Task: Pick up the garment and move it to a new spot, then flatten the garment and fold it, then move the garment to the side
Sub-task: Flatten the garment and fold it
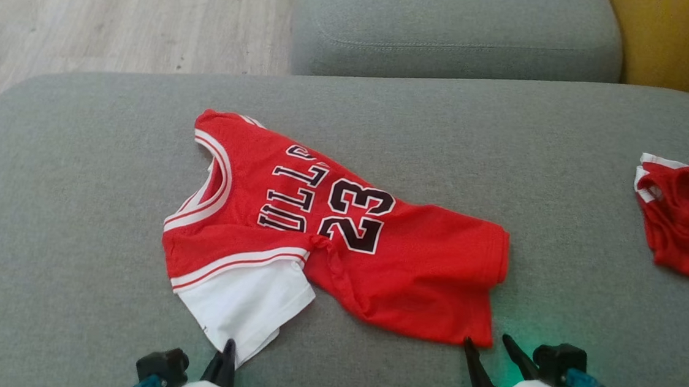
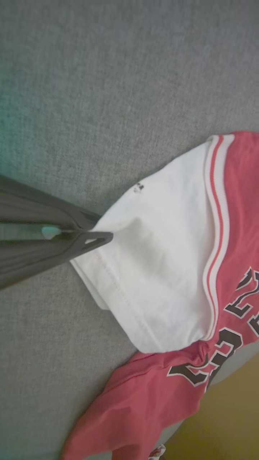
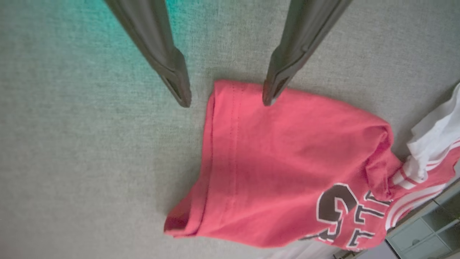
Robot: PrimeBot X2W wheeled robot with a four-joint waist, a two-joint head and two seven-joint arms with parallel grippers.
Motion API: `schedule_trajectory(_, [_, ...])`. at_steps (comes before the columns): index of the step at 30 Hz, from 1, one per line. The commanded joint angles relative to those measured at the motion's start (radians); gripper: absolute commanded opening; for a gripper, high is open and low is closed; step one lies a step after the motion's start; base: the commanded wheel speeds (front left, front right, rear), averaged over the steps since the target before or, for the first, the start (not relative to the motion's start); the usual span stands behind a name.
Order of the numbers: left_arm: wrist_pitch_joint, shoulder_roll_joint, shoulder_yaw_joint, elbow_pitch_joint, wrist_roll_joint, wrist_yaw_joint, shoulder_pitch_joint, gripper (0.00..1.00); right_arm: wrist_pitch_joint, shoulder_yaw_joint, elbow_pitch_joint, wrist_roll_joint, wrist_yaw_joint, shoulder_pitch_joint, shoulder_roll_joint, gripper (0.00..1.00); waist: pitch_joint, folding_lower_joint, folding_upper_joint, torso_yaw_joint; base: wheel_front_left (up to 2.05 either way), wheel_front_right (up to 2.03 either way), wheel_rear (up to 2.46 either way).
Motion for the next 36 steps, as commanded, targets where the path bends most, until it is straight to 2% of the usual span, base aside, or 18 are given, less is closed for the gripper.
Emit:
schedule_trajectory(1, [-0.018,0.003,0.025,-0.016,0.008,-0.005,-0.053,0.00,-0.017,0.027,-0.006,0.000,0.007,-0.055,-0.005,1.00,0.002,-0.0001,0.0000,0.005,0.00,0.00,0.00])
schedule_trajectory(8, [-0.041,0.007,0.029,-0.026,0.016,-0.009,-0.061,0.00,-0.042,0.060,0.119,0.038,0.007,-0.123,-0.005,1.00,0.012,-0.0001,0.0000,0.019,0.00,0.00,0.00])
schedule_trajectory(9, [-0.043,0.008,0.030,-0.029,0.017,-0.009,-0.061,0.00,-0.041,0.068,0.134,0.043,0.007,-0.132,-0.005,0.78,0.014,-0.0001,0.0000,0.019,0.00,0.00,0.00])
schedule_trajectory(10, [-0.045,0.010,0.030,-0.033,0.019,-0.009,-0.062,0.00,-0.041,0.075,0.148,0.048,0.007,-0.140,-0.005,0.49,0.017,-0.0001,0.0000,0.019,0.00,0.00,0.00])
schedule_trajectory(12, [-0.049,0.015,0.031,-0.043,0.022,-0.009,-0.064,0.00,-0.047,0.088,0.171,0.057,0.007,-0.156,-0.005,0.30,0.021,-0.0001,0.0000,0.018,0.00,0.00,0.00])
schedule_trajectory(13, [-0.051,0.017,0.033,-0.049,0.024,-0.008,-0.066,0.00,-0.049,0.096,0.182,0.061,0.007,-0.163,-0.005,0.05,0.022,-0.0001,0.0000,0.017,0.00,0.00,0.00])
schedule_trajectory(14, [-0.053,0.019,0.034,-0.056,0.027,-0.007,-0.067,0.00,-0.051,0.104,0.191,0.067,0.007,-0.171,-0.005,0.00,0.022,-0.0001,0.0000,0.015,0.00,0.00,0.00])
schedule_trajectory(19, [-0.063,0.036,0.043,-0.102,0.042,0.001,-0.075,0.00,-0.081,0.140,0.205,0.103,0.007,-0.205,-0.005,0.00,0.012,-0.0001,0.0000,0.009,0.00,0.00,0.00])
schedule_trajectory(26, [-0.073,0.087,0.077,-0.231,0.074,0.024,-0.085,0.00,-0.131,0.137,0.130,0.158,0.007,-0.237,-0.005,0.00,-0.017,-0.0001,0.0000,-0.001,0.00,0.00,0.00])
schedule_trajectory(31, [-0.073,0.170,0.113,-0.416,0.115,0.065,-0.099,0.00,-0.149,0.072,-0.013,0.127,0.007,-0.248,-0.005,0.00,-0.052,-0.0001,0.0000,-0.013,0.00,0.00,0.00])
schedule_trajectory(36, [-0.032,0.269,0.154,-0.656,0.153,0.111,-0.131,0.00,-0.145,-0.003,-0.232,0.076,0.007,-0.216,-0.005,0.00,-0.087,-0.0001,0.0000,-0.024,0.00,0.00,0.00])
